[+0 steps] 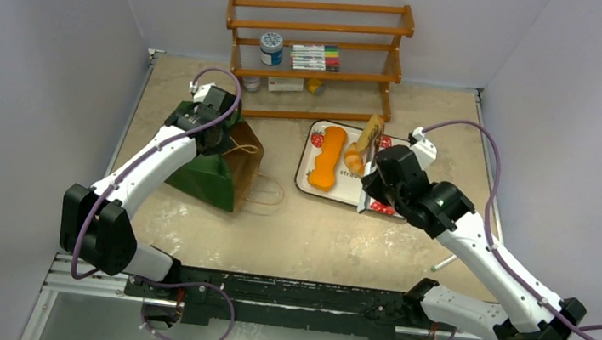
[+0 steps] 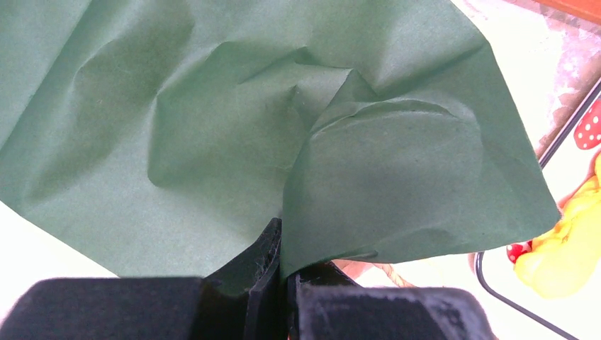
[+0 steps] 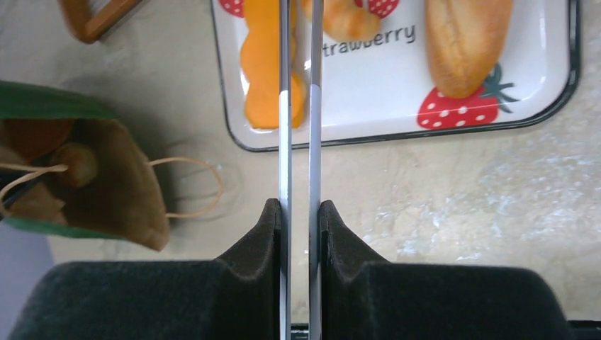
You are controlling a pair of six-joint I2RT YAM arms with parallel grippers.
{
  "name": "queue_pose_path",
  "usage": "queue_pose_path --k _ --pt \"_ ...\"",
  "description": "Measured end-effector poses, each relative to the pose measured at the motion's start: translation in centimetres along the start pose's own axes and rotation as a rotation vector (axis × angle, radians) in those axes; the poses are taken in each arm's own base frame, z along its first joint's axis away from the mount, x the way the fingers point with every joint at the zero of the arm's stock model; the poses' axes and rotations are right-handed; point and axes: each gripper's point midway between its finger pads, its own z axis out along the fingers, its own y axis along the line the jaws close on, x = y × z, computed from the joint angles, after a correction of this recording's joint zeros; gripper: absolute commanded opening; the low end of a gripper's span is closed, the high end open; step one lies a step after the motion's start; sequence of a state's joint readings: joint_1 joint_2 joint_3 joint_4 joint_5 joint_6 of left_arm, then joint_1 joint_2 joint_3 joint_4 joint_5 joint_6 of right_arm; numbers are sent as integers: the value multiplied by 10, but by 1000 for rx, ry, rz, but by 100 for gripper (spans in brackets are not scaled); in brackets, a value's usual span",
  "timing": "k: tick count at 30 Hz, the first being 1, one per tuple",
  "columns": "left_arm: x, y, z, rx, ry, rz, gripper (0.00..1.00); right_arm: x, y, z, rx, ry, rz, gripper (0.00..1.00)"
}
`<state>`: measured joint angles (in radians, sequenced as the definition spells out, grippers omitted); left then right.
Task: Take the fake bread out of the paper bag
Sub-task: Place the fake bread in the container.
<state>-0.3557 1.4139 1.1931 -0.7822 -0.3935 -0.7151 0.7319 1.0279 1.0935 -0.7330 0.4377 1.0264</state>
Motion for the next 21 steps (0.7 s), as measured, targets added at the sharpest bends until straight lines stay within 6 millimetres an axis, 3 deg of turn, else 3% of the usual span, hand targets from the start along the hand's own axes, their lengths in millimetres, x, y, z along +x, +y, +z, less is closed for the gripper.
queue_pose_path --k 10,21 --pt "-2 -1 2 20 8 -14 0 -14 -25 10 182 -65 -112 0" --pt "1 -3 4 37 19 -18 0 2 -41 30 278 -25 -186 4"
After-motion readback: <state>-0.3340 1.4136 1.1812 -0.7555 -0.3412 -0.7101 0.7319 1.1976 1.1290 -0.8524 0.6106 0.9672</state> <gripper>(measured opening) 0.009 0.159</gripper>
